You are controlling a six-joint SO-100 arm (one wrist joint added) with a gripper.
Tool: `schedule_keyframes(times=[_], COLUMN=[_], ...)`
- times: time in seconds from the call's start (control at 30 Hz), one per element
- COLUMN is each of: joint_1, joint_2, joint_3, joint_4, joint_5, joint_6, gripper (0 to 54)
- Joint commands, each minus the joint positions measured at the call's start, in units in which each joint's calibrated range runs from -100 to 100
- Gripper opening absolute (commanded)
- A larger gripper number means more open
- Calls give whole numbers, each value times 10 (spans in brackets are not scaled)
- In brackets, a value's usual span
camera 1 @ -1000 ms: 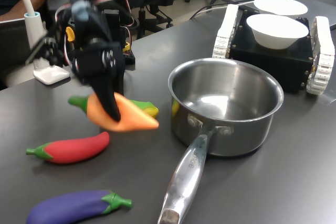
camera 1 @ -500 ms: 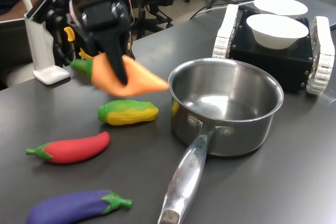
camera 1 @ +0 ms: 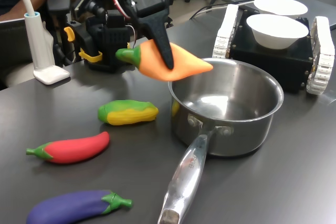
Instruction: Pick up the carrot and place them in the pan
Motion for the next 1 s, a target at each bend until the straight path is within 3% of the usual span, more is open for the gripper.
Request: schedule_keyframes(times=[0.0, 0.2, 0.67, 0.97], joint_1=[-58, -121, -298, -343], joint_2=[-72, -93, -120, -121], joint_3=[3, 21, 101, 142], joint_4=[-46, -60, -115, -127], joint_5=[7, 14, 20, 22], joint_6=[15, 16, 94, 99], gripper=[1, 1, 1, 1])
